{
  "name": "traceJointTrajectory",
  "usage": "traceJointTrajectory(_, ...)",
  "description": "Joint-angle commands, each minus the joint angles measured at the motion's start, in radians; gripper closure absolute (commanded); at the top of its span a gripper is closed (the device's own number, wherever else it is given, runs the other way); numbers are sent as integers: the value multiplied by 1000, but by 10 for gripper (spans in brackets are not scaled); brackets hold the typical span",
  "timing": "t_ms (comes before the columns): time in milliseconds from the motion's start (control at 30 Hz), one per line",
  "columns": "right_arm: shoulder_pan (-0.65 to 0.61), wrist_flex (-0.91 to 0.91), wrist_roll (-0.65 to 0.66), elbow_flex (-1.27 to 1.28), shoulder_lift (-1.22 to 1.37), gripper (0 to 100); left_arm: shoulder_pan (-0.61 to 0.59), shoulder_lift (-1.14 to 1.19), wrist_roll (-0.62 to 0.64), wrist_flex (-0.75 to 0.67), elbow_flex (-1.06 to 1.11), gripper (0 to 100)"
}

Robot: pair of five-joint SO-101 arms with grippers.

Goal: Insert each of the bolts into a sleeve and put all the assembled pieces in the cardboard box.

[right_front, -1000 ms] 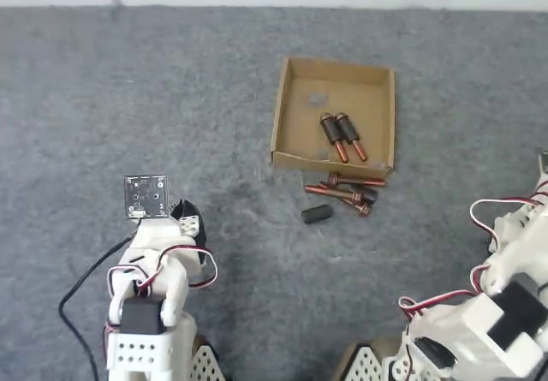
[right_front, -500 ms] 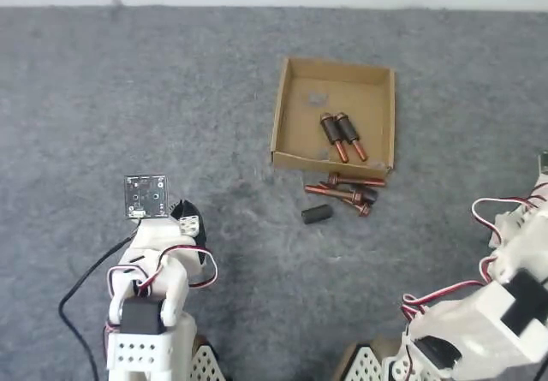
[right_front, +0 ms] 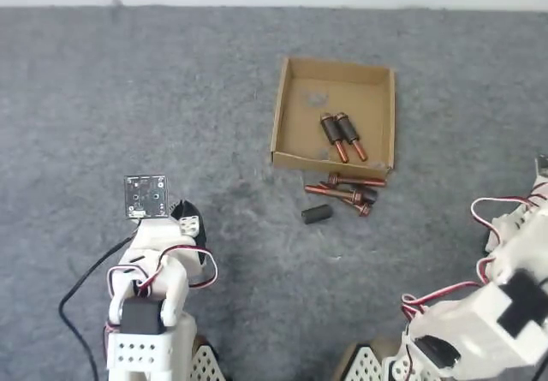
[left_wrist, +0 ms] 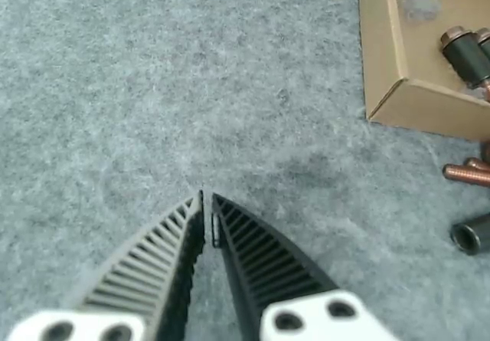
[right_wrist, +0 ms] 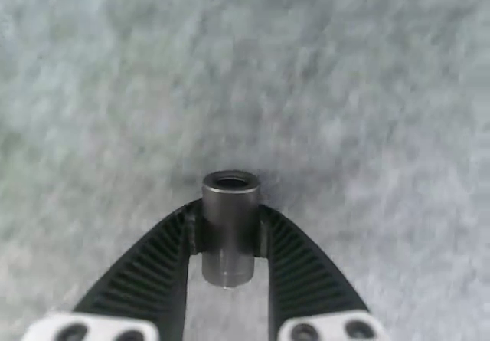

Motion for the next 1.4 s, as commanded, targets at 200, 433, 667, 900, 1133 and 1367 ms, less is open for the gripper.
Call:
traceJointTrajectory(200, -76, 183, -120, 212, -355, 991, -6, -23, -160, 57, -41, 989)
traceJointTrajectory(433, -157, 71, -127, 505, -638, 991, -8, -23, -353, 35, -35, 989)
traceJointTrajectory(667, -157, -24, -118, 677, -809, 991, 2, -23, -408, -43, -13, 988)
traceJointTrajectory(900, -157, -30, -101, 703, -845, 991, -3, -21, -465, -164, -16, 987)
traceJointTrajectory(1133, -157, -30, -91, 704, -845, 991, 2, 107, -460, -180, -163, 945)
traceJointTrajectory(1367, -159, -33, -87, 710, -843, 991, 5, 555, -384, -169, -522, 945)
